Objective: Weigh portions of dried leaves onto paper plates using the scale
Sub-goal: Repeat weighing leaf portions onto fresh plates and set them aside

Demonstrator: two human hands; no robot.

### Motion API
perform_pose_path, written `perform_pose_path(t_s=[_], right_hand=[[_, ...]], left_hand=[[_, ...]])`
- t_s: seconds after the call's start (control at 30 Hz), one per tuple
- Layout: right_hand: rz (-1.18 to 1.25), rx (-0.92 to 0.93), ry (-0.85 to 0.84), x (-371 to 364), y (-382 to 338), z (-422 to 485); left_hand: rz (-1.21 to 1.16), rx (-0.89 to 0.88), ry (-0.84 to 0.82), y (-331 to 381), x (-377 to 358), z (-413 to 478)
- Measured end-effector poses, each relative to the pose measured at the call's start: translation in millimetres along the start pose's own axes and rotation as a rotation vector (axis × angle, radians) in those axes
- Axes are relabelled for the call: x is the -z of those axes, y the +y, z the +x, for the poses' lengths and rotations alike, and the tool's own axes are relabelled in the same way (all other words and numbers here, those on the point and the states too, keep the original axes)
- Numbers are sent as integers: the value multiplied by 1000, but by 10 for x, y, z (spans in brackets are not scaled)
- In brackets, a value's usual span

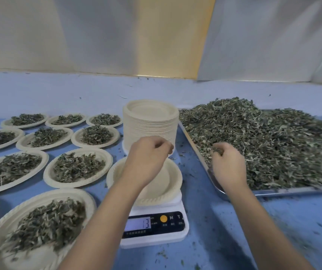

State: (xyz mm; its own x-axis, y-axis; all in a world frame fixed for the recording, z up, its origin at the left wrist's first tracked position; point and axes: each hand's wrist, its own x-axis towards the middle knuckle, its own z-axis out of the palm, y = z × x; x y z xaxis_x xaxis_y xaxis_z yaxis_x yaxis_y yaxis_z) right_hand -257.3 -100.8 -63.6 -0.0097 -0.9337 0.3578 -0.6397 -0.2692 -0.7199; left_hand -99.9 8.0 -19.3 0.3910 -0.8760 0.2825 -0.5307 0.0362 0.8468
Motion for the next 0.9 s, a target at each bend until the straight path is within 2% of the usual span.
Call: perform_pose_path(t_s=[0.07,0.13,0.23,0.33,0.47,0.63,0.9], right_hand=[[-355,-25,-29,61,116,87],[-570,-176,-136,117,167,134],[-568,-395,-331,147,210,167],[-527,-440,-395,129,242,196],[-517,-417,-397,51,197,231],[-512,-297,-413,-113,97,313],[-426,63,-457,-293,88,469]], left_hand=[[-36,-28,-12,99,-147,19],[-65,-51,-22,193,-270,25],[-79,-58,-46,278,-403,29],[-83,-65,-73,303,-484,28],[-76,-72,-93,270,-511,21],[-97,-80,-92,199,-476,45],[-176,-68,-84,181,-486,86]])
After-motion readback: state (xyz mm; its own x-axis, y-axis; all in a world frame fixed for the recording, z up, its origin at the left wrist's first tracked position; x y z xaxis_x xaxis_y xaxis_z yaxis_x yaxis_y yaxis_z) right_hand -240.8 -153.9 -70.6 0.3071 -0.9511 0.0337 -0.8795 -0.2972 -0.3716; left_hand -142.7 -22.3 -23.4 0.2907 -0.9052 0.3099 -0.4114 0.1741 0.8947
